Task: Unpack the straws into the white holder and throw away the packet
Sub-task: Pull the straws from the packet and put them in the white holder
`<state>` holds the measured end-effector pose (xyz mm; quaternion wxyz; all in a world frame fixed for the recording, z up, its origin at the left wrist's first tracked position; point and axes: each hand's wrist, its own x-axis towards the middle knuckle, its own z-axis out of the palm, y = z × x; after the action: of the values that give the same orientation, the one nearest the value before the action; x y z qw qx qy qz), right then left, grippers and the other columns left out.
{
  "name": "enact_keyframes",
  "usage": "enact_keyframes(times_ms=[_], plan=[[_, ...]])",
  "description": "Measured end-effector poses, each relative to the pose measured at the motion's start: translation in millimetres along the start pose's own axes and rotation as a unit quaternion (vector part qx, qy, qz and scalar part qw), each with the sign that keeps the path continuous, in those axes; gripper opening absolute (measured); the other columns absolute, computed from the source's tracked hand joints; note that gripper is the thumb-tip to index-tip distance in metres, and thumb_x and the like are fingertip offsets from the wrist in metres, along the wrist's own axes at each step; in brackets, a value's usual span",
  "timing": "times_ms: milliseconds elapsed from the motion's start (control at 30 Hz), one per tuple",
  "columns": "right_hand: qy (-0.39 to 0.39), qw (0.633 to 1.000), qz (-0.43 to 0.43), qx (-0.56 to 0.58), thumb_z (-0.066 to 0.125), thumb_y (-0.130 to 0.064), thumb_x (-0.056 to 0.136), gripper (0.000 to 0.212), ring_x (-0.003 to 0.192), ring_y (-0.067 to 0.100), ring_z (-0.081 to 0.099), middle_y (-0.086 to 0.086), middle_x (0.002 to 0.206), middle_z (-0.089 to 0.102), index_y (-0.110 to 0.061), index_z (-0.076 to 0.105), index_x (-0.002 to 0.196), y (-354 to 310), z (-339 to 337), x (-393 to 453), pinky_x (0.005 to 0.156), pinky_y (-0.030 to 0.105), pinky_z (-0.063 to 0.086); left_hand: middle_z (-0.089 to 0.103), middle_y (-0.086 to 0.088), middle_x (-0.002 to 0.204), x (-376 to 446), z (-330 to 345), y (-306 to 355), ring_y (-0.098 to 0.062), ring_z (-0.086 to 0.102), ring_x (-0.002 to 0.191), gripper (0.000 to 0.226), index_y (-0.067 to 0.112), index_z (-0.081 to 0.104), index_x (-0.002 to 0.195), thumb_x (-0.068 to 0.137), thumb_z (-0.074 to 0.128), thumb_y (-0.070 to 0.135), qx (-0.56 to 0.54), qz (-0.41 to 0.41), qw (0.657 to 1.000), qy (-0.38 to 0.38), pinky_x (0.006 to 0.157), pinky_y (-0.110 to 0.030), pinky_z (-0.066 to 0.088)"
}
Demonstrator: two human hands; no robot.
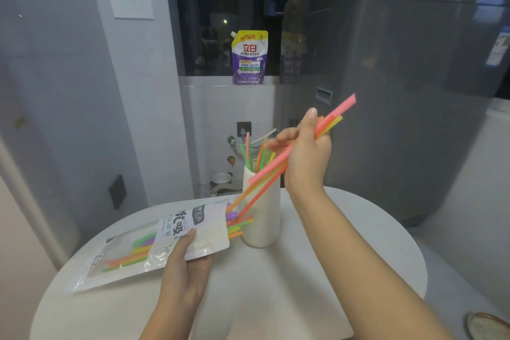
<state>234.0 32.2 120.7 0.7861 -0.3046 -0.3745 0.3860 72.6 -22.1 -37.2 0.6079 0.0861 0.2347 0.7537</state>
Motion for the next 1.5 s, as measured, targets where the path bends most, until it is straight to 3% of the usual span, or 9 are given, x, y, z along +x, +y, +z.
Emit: enact_keyframes(times_ms=[133, 300, 867, 1000, 1100, 1233, 1333, 1400, 1500], plan=[[0.004, 0.998, -0.058, -0.025, 0.043, -0.042, 0.095, 0.034, 0.03, 0.007, 0.035, -0.009, 0.037, 0.038, -0.018, 0.043, 0.071, -23, 10, 13, 0.033, 0.018, 0.033, 0.074, -0.005, 0.106, -1, 1, 0, -0.02, 0.068, 0.102, 0.029, 0.014, 0.059, 0.112, 0.09, 0.048, -0.002, -0.001, -0.006, 1.0, 0.001, 0.083, -0.046, 0.054], [0.027, 0.995, -0.09, -0.023, 0.043, -0.041, 0.096, 0.035, 0.031, 0.006, 0.031, -0.011, 0.036, 0.035, -0.019, 0.042, 0.068, -49, 26, 32, 0.033, 0.017, 0.029, 0.076, -0.004, 0.099, -1, 1, 1, -0.018, 0.072, 0.092, 0.027, 0.013, 0.059, 0.112, 0.09, 0.049, 0.0, -0.007, -0.005, 1.0, -0.004, 0.079, -0.044, 0.057], [-0.078, 0.956, -0.167, -0.229, 0.041, -0.043, 0.095, 0.024, 0.056, 0.007, 0.051, -0.013, 0.059, 0.051, -0.033, 0.049, 0.075, -40, 65, 53, 0.054, 0.027, 0.044, 0.074, -0.005, 0.107, 6, -3, 3, -0.021, 0.07, 0.098, 0.033, 0.015, 0.059, 0.115, 0.087, 0.052, 0.0, -0.006, -0.002, 1.0, -0.011, 0.081, -0.054, 0.053], [-0.101, 0.936, -0.146, -0.302, 0.039, -0.041, 0.097, 0.026, 0.061, 0.005, 0.054, -0.012, 0.066, 0.052, -0.021, 0.054, 0.093, -15, 65, 54, 0.052, 0.016, 0.041, 0.075, -0.003, 0.103, 5, -3, 5, -0.021, 0.071, 0.095, 0.033, 0.017, 0.059, 0.114, 0.087, 0.053, 0.0, -0.009, -0.004, 1.0, -0.006, 0.073, -0.046, 0.059], [-0.113, 0.925, -0.11, -0.346, 0.037, -0.038, 0.098, 0.031, 0.055, 0.009, 0.054, -0.003, 0.063, 0.051, -0.013, 0.052, 0.087, 2, 55, 54, 0.046, 0.016, 0.042, 0.075, -0.003, 0.103, 4, -2, 7, -0.024, 0.067, 0.103, 0.033, 0.017, 0.058, 0.114, 0.087, 0.052, 0.0, -0.008, -0.001, 1.0, -0.004, 0.073, -0.046, 0.059], [-0.147, 0.859, -0.092, -0.481, 0.04, -0.037, 0.097, 0.036, 0.063, 0.015, 0.058, 0.002, 0.071, 0.059, -0.012, 0.06, 0.079, 16, 36, 55, 0.05, 0.022, 0.036, 0.076, -0.004, 0.1, 3, 0, 9, -0.026, 0.064, 0.106, 0.032, 0.017, 0.058, 0.113, 0.087, 0.052, 0.0, -0.008, 0.002, 1.0, -0.002, 0.073, -0.048, 0.058], [-0.149, 0.789, -0.099, -0.587, 0.044, -0.04, 0.094, 0.035, 0.077, 0.023, 0.058, 0.002, 0.08, 0.06, -0.014, 0.065, 0.083, 22, 27, 55, 0.073, 0.031, 0.04, 0.076, -0.003, 0.099, 3, 0, 9, -0.025, 0.064, 0.106, 0.032, 0.018, 0.058, 0.113, 0.088, 0.052, 0.0, -0.013, -0.004, 1.0, 0.003, 0.07, -0.046, 0.059], [-0.141, 0.794, -0.121, -0.58, 0.043, -0.041, 0.094, 0.036, 0.08, 0.019, 0.052, 0.0, 0.085, 0.059, -0.018, 0.068, 0.083, 23, 24, 55, 0.084, 0.036, 0.038, 0.076, -0.003, 0.1, 3, 0, 9, -0.025, 0.063, 0.107, 0.032, 0.018, 0.058, 0.114, 0.088, 0.052, 0.0, -0.018, -0.005, 1.0, 0.005, 0.073, -0.047, 0.059], [-0.119, 0.841, -0.117, -0.515, 0.039, -0.041, 0.096, 0.039, 0.072, 0.017, 0.057, -0.003, 0.073, 0.059, -0.021, 0.066, 0.076, 21, 22, 54, 0.075, 0.034, 0.045, 0.076, -0.003, 0.101, 2, 0, 9, -0.025, 0.063, 0.107, 0.033, 0.018, 0.057, 0.114, 0.088, 0.051, -0.001, -0.02, -0.004, 1.0, 0.004, 0.072, -0.047, 0.059]])
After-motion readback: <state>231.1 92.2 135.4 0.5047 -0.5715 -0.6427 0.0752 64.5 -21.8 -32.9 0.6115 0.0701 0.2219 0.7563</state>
